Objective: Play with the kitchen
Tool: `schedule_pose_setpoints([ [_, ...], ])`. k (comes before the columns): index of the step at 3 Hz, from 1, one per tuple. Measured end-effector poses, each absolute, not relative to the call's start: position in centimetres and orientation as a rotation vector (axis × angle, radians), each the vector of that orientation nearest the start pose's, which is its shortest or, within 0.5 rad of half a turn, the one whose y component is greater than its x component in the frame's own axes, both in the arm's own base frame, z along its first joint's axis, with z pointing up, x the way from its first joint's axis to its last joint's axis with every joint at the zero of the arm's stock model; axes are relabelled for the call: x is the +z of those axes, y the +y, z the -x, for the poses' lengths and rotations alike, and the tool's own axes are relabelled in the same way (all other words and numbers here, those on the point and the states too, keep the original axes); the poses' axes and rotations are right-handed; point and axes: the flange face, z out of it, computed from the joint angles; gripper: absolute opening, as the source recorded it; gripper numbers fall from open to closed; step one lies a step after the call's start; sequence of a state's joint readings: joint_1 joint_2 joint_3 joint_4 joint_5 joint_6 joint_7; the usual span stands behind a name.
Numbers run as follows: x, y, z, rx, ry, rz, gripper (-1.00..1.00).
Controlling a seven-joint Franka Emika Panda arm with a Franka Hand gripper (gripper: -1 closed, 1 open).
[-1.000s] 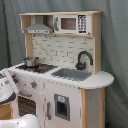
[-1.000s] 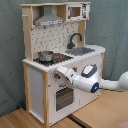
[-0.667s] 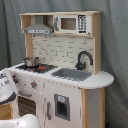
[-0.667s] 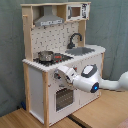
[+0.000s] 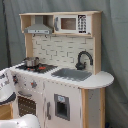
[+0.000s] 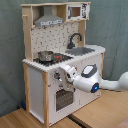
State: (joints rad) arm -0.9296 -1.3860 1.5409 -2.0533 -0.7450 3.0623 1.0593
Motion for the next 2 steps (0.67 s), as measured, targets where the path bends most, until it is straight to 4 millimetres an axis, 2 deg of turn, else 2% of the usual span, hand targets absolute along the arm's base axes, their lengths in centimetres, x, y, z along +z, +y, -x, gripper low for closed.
schedule_pose_setpoints([
  [1,33.58,52.39,-34.53,1.637,1.013,-1.575,-1.0],
  [2,33.58,52.43,-34.5,1.638,1.014,-1.576,1.0],
])
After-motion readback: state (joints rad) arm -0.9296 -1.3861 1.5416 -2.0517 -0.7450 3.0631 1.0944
